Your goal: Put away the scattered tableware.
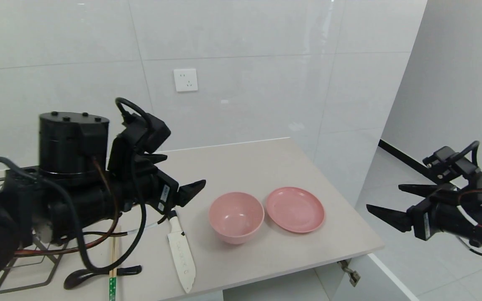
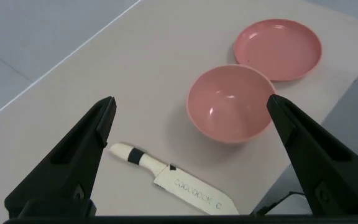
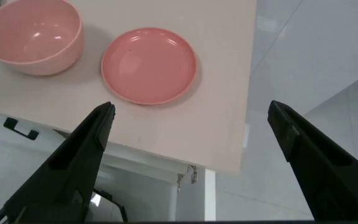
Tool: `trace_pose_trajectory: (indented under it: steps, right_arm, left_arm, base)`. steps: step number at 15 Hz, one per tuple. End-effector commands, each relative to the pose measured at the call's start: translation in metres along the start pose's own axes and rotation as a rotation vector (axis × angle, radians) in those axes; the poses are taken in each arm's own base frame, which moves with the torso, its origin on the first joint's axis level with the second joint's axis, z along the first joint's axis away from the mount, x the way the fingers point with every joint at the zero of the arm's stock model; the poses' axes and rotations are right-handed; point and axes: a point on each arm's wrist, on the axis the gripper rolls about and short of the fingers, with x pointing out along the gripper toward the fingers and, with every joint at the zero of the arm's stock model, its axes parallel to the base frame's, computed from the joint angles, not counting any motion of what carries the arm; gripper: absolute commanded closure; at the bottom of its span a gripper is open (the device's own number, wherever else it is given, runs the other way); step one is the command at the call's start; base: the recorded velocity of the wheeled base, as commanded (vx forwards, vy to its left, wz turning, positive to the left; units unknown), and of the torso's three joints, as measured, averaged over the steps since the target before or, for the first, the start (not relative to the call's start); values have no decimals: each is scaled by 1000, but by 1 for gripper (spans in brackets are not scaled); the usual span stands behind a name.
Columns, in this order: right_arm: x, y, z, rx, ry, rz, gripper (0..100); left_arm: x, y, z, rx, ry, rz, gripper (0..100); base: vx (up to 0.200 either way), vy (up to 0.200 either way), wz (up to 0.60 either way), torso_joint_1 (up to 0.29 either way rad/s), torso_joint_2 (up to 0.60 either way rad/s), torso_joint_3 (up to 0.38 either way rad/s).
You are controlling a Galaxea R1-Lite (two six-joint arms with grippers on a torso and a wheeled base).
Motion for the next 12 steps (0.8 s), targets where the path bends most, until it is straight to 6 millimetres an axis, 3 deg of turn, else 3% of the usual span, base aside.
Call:
trace_pose_trajectory:
  steps: [1,5,8,10,12]
  right_arm:
    - [22,-4,-10,16,49,10,0]
    - [27,10,-13,-19,54,66,0]
    - [13,29,-7,-75,-22,113,0]
    - [1,35,-22,-74,6,128,0]
    - [-5,38,-36,-74,17,134,0]
  left_arm:
    - [32,-4,-17,3,100,-1,0]
    - [58,1,-37,-33,191,23,0]
    - [77,-7,-47,-168,257,41,0]
    - [95,-11,-62,-246,318,48,0]
    - [110,-16,-60,-298,314,45,0]
  base:
    - [0,0,0,0,0,0]
    - [0,0,0,0,0,0]
    - [0,0,0,0,0,0]
    - [0,0,0,0,0,0]
    - [0,0,0,0,0,0]
